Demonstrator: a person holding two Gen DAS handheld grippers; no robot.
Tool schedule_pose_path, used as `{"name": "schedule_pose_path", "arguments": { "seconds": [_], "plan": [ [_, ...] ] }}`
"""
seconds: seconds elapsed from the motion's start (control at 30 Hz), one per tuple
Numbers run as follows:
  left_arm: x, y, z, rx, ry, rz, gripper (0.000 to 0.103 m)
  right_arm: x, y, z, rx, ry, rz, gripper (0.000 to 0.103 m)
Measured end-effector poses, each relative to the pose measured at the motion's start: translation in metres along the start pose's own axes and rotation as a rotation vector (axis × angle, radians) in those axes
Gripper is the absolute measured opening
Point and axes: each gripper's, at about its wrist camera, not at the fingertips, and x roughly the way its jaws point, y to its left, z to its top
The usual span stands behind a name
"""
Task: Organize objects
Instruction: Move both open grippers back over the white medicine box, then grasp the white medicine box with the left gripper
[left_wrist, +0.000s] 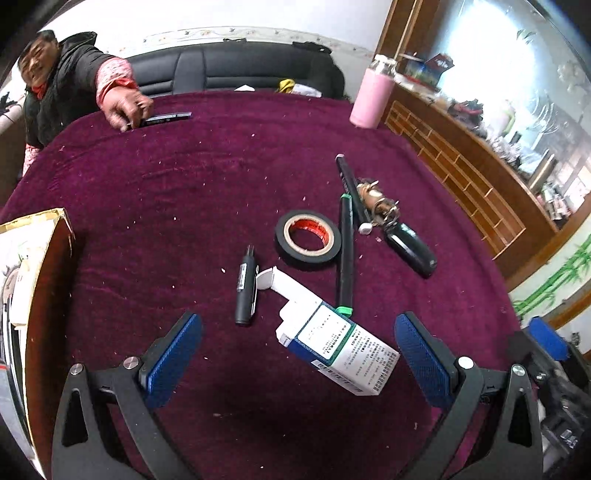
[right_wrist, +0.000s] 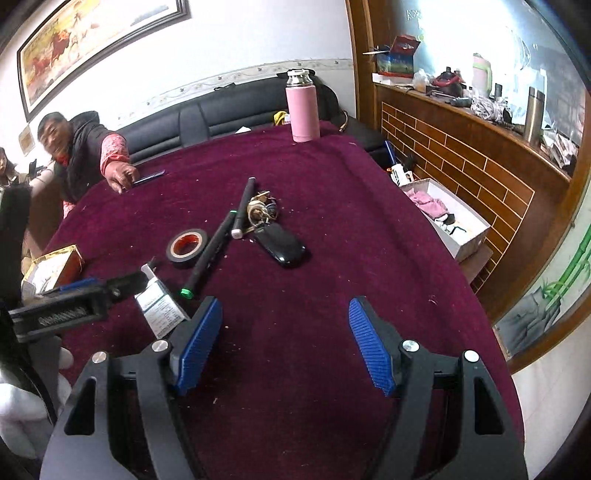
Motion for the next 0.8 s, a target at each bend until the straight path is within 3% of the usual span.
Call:
{"name": "schedule_pose_path", "arguments": {
  "seconds": [0.13,0.2,0.33,0.37,0.47,0.6,0.8],
  "plan": [
    [0.009,-0.011,-0.005,0.016,0.018,0.034,0.1,0.002,0.002,0.0,0.009,0.004,0.021,0.072],
    [0.015,-0.015,-0.008,0.041,0.037,0.035,0.084,0.003,0.003,0.0,0.014,0.01,0.034,0.072],
    [0.014,-0.008,-0.01,0.024,0.061,-0.059,0.056,0.003,0.005,0.0,0.017,0.013,0.037,0.072],
    [0.012,-0.006,-0.009,0.025,0.059,-0.07,0.044,0.004,0.005,0.001,0.018,0.016,0.037,0.072],
    [0.006,0.003,-0.008,0.034,0.062,-0.079,0.03,0.007,0.007,0.002,0.025,0.03,0.051,0.072],
    [-0.001,0.014,-0.008,0.044,0.064,-0.064,0.023,0.014,0.013,0.005,0.033,0.058,0.075,0.072],
    [-0.006,0.017,-0.003,-0.052,0.03,-0.113,0.027,0.019,0.014,0.011,0.08,0.081,0.115,0.072]
  ]
}}
